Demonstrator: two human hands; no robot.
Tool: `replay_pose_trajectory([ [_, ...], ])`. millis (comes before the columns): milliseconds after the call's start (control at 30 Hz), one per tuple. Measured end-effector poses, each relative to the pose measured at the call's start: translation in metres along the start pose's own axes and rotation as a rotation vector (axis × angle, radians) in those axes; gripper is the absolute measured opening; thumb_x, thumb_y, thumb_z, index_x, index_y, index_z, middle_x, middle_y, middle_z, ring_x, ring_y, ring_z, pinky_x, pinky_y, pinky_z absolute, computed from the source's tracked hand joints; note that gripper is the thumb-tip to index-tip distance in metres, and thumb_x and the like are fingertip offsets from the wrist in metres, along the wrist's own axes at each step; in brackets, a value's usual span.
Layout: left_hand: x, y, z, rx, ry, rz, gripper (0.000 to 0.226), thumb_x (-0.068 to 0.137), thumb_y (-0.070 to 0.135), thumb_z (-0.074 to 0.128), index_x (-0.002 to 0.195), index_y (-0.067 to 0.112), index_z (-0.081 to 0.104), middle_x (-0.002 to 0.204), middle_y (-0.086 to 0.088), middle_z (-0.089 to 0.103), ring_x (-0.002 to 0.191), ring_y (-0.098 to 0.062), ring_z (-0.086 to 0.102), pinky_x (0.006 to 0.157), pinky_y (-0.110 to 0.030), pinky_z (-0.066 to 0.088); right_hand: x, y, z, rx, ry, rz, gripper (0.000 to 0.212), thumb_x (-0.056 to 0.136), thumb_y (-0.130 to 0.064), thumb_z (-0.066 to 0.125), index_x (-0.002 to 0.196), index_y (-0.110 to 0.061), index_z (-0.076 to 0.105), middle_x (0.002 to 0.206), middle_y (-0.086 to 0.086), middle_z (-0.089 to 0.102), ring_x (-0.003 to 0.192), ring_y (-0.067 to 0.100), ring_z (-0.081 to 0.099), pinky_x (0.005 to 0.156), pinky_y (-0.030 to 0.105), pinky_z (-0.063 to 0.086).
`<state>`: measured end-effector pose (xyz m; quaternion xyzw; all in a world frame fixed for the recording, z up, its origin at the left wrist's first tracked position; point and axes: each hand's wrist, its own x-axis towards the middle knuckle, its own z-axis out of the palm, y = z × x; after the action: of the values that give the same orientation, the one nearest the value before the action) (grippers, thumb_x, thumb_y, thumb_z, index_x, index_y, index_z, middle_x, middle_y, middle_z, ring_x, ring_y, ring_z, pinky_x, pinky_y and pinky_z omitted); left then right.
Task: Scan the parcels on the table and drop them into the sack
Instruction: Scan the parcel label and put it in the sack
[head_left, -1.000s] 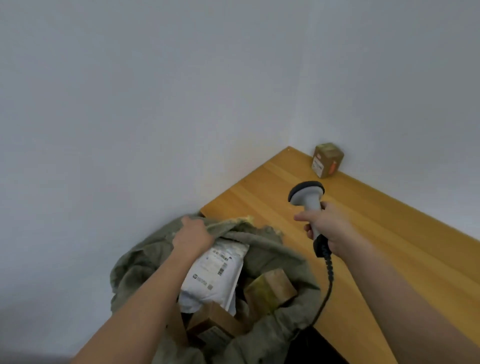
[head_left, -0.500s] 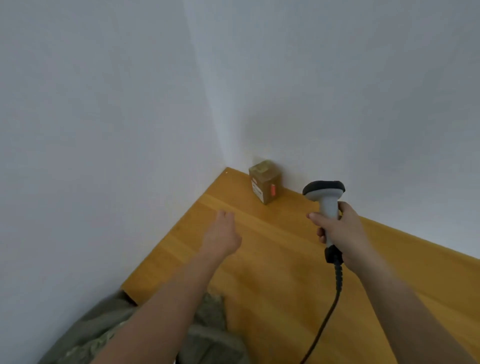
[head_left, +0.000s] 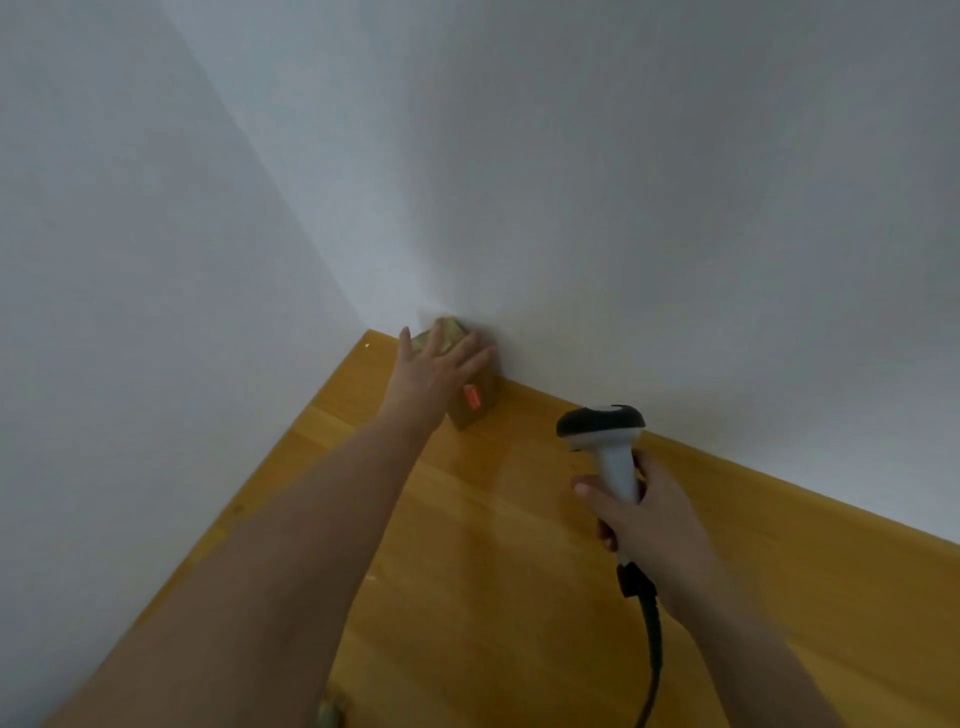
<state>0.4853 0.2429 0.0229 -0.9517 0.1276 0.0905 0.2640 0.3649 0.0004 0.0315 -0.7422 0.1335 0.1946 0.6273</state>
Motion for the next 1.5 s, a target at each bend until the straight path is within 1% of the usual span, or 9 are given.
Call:
replay_pose_trajectory([
  [167, 0.018, -0.001, 0.003, -0.082, 0.028, 0.055, 0.087, 0.089, 0.008, 0.06, 0.156, 0.025, 0.006, 0.159, 0.002, 0.017, 0.143, -0.03, 0.024, 0.108, -0.045, 0.039, 0.009, 0.013, -0.009, 0.011, 0.015, 0.041, 0.037, 0.091, -0.02, 0.068, 0.124, -0.022, 0.051, 0.074, -0.006, 0.063, 0.048, 0.004, 0.054, 0.047, 0.015, 0.045],
  [367, -0.007, 0.014, -0.005, -0.117, 0.014, 0.049, 0.071, 0.09, 0.015, 0.061, 0.15, 0.024, 0.023, 0.15, 0.003, 0.028, 0.139, -0.034, 0.025, 0.11, -0.041, 0.037, 0.007, 0.013, -0.004, 0.057, 0.034, 0.06, 0.037, 0.092, -0.019, 0.068, 0.125, -0.02, 0.05, 0.076, -0.002, 0.062, 0.052, 0.01, 0.054, 0.045, 0.015, 0.044],
  [500, -0.048, 0.017, -0.004, -0.246, 0.053, -0.069, 0.06, 0.089, 0.019, 0.064, 0.141, 0.026, 0.035, 0.135, 0.005, 0.04, 0.121, -0.027, 0.038, 0.075, -0.026, 0.036, -0.01, 0.007, 0.004, 0.078, 0.049, 0.043, 0.038, 0.092, -0.021, 0.068, 0.124, -0.024, 0.047, 0.078, 0.0, 0.063, 0.055, 0.014, 0.055, 0.047, 0.018, 0.044],
  [633, -0.101, 0.025, 0.011, -0.414, -0.05, -0.127, 0.076, 0.08, 0.028, 0.075, 0.142, 0.03, 0.032, 0.134, 0.006, 0.038, 0.122, -0.03, 0.036, 0.078, -0.031, 0.051, -0.039, -0.009, 0.014, 0.1, 0.078, 0.019, 0.038, 0.092, -0.022, 0.069, 0.119, -0.026, 0.043, 0.082, 0.004, 0.063, 0.059, 0.016, 0.056, 0.049, 0.024, 0.046],
  [700, -0.126, 0.022, 0.015, -0.573, -0.151, -0.198, 0.081, 0.071, 0.035, 0.082, 0.137, 0.026, 0.036, 0.13, 0.003, 0.041, 0.118, -0.03, 0.041, 0.083, -0.038, 0.053, -0.056, -0.018, 0.02, 0.105, 0.076, -0.007, 0.038, 0.091, -0.022, 0.069, 0.117, -0.027, 0.042, 0.087, 0.007, 0.064, 0.062, 0.018, 0.057, 0.055, 0.029, 0.049],
  [800, -0.175, 0.009, 0.013, -1.215, -0.256, -0.423, 0.071, 0.061, 0.038, 0.089, 0.12, 0.02, 0.054, 0.117, 0.001, 0.06, 0.101, -0.018, 0.058, 0.083, -0.033, 0.054, -0.087, -0.029, 0.029, 0.107, 0.065, -0.06, 0.037, 0.09, -0.022, 0.071, 0.117, -0.024, 0.046, 0.095, 0.006, 0.066, 0.065, 0.019, 0.058, 0.059, 0.033, 0.052],
  [1033, -0.324, -0.004, -0.021, -2.042, -0.15, -0.544, 0.068, 0.067, 0.058, 0.075, 0.121, 0.017, 0.062, 0.109, -0.001, 0.07, 0.094, -0.022, 0.07, 0.084, -0.033, 0.055, -0.187, -0.044, 0.066, 0.157, 0.099, -0.183, 0.047, 0.082, -0.032, 0.078, 0.116, -0.013, 0.053, 0.083, 0.004, 0.06, 0.061, 0.017, 0.055, 0.057, 0.03, 0.048],
  [1167, -0.413, -0.006, -0.037, -2.289, -0.013, -0.505, 0.036, 0.08, 0.045, 0.068, 0.106, 0.02, 0.066, 0.088, -0.005, 0.073, 0.083, -0.024, 0.069, 0.089, -0.039, 0.054, -0.255, -0.043, 0.094, 0.177, 0.064, -0.216, 0.051, 0.077, -0.044, 0.078, 0.11, -0.014, 0.053, 0.077, 0.006, 0.058, 0.06, 0.018, 0.053, 0.058, 0.033, 0.048],
  [1500, -0.551, -0.016, -0.059, -2.481, 0.118, -0.533, 0.038, 0.08, 0.039, 0.071, 0.104, 0.011, 0.063, 0.089, -0.013, 0.066, 0.086, -0.032, 0.063, 0.098, -0.052, 0.049, -0.375, -0.051, 0.136, 0.246, 0.021, -0.331, 0.057, 0.077, -0.051, 0.075, 0.116, -0.014, 0.054, 0.087, 0.015, 0.064, 0.055, 0.015, 0.053, 0.047, 0.024, 0.045],
])
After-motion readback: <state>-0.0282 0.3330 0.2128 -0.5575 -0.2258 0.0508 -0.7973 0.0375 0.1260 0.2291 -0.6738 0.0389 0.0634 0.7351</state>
